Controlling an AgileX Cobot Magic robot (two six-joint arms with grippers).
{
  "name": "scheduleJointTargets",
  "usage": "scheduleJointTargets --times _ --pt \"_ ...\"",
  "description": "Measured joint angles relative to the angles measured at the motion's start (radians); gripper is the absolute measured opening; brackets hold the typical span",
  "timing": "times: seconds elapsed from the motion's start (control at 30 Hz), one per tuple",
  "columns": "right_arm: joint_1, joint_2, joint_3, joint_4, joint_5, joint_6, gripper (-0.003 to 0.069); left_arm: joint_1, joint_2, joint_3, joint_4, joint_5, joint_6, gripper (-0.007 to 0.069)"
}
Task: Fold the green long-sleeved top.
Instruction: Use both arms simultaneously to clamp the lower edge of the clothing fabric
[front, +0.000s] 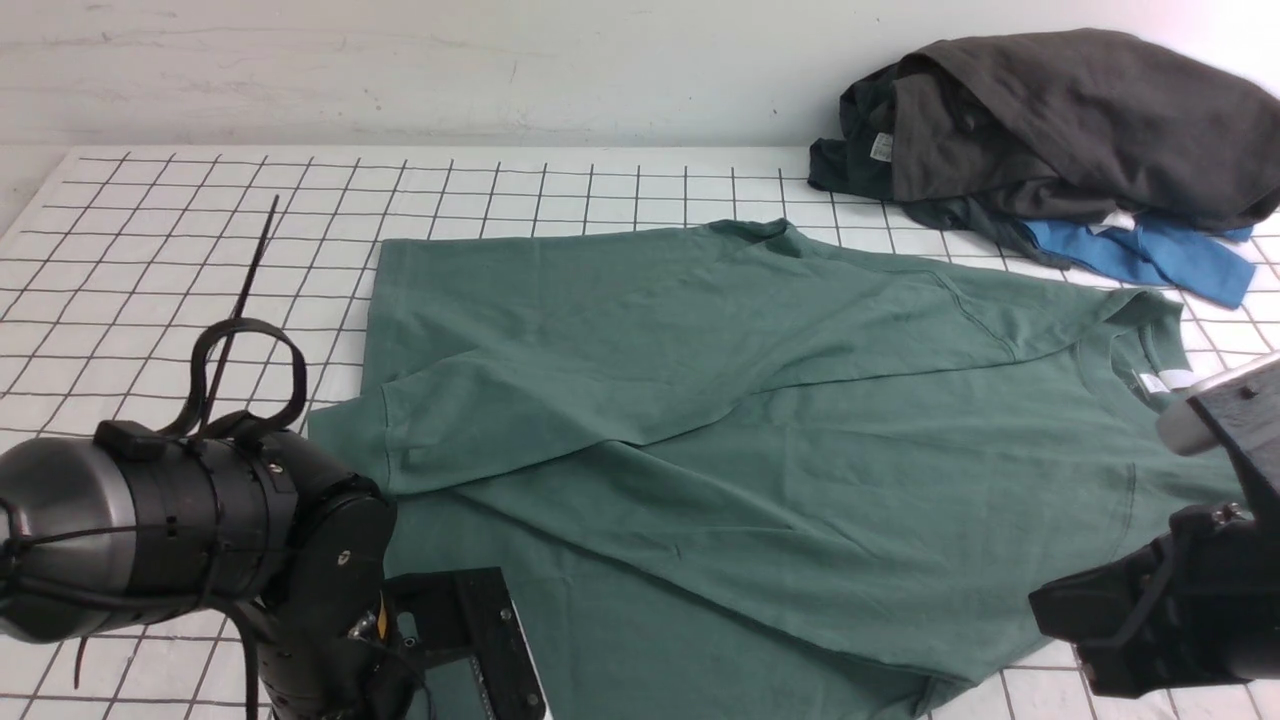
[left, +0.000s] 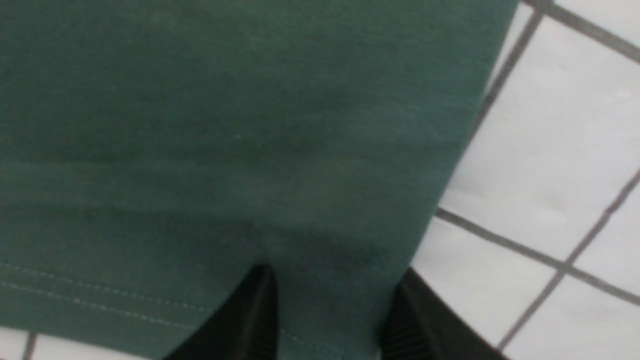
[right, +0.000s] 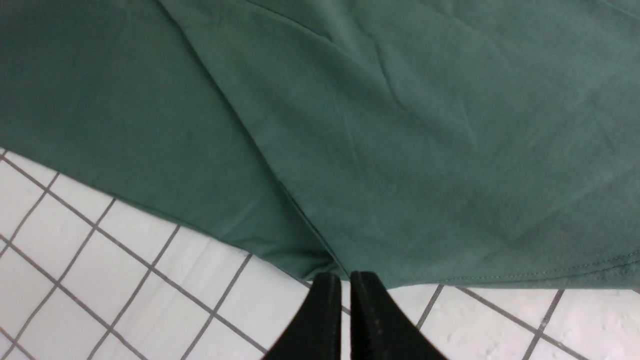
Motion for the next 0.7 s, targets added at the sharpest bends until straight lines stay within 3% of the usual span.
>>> scheduleJointTargets --times 0.03,0.1,0.13,0.37,0.5,0.53,0.67,0.7 --pt "0.0 0.0 0.0 0.0 0.0 -0.002 0.0021 0.0 0.0 0.0 0.0 0.0 -0.005 0.0207" --pt "0.0 -0.005 -0.01 0.005 0.019 -0.013 0.0021 -0.001 -0.019 -0.011 0.012 0.001 -0.052 0.0055" --pt "0.0 -0.011 -0.016 0.01 0.029 -0.02 0.0021 -0.001 -0.032 -0.016 0.015 0.006 -0.065 0.0032" --pt "0.0 -0.051 -0.12 -0.031 0.084 -0.065 0.0023 -0.001 -0.153 -0.023 0.025 0.065 -0.114 -0.0003" --pt "0.0 0.05 -0.202 -0.28 0.129 -0.076 0.0097 -0.001 -0.253 -0.023 0.057 0.08 -0.151 -0.0004" --pt "0.0 0.056 -0.202 -0.292 0.129 -0.076 0.0103 -0.001 -0.256 -0.023 0.058 0.081 -0.154 -0.0004" --pt "0.0 0.207 -0.205 -0.568 0.097 -0.094 0.029 -0.001 -0.313 -0.023 0.065 0.081 -0.187 -0.0004" --pt "0.0 0.221 -0.205 -0.58 0.094 -0.1 0.0298 -0.001 -0.315 -0.023 0.065 0.081 -0.188 -0.0004"
